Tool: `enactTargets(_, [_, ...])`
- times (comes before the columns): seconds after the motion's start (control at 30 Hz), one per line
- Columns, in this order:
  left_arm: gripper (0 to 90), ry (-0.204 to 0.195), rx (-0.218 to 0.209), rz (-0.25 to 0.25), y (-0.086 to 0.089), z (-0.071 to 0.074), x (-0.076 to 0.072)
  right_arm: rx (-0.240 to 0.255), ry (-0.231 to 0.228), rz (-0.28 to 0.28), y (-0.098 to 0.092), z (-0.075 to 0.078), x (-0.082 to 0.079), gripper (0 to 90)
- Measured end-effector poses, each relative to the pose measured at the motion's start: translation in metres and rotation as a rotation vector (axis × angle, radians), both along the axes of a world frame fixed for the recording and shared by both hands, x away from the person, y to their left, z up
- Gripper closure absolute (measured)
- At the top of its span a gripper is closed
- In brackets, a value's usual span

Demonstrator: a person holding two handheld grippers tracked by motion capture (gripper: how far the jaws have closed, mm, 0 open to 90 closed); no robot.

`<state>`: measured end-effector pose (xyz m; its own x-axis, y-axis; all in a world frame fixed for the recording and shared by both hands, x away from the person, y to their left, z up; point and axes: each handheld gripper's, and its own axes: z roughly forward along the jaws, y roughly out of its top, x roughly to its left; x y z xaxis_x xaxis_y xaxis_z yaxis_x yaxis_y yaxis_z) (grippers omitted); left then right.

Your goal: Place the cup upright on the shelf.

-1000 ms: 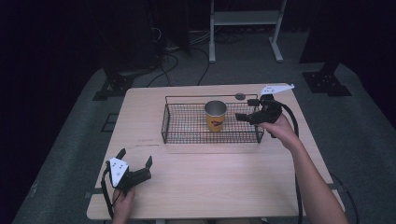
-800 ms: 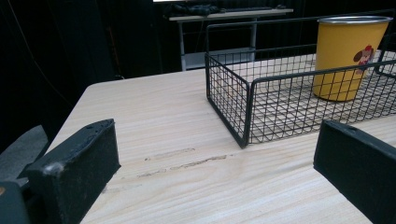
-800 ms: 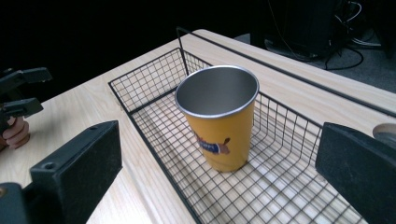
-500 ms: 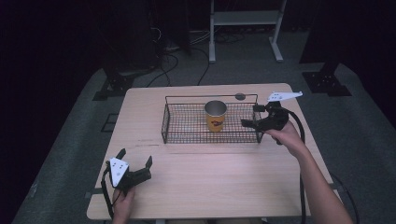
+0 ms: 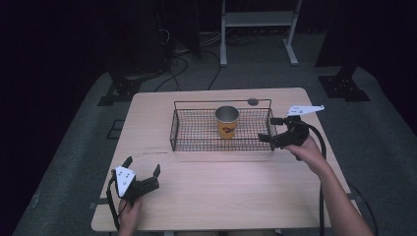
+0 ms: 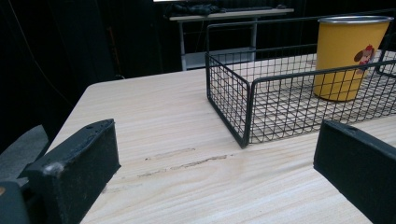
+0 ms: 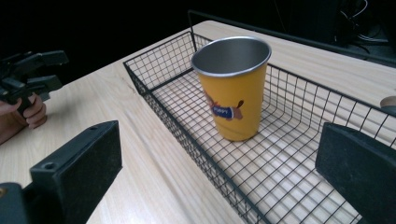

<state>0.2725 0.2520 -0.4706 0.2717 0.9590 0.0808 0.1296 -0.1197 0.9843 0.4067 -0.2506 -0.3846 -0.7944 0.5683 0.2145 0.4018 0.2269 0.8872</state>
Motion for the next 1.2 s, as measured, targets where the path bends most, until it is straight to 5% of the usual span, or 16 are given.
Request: enactTargets(1.2, [0.0,-0.001,0.003,0.002,0.000,0.000,0.000,0.039,0.002,0.002,-0.018,-0.031,-0.045,0.1])
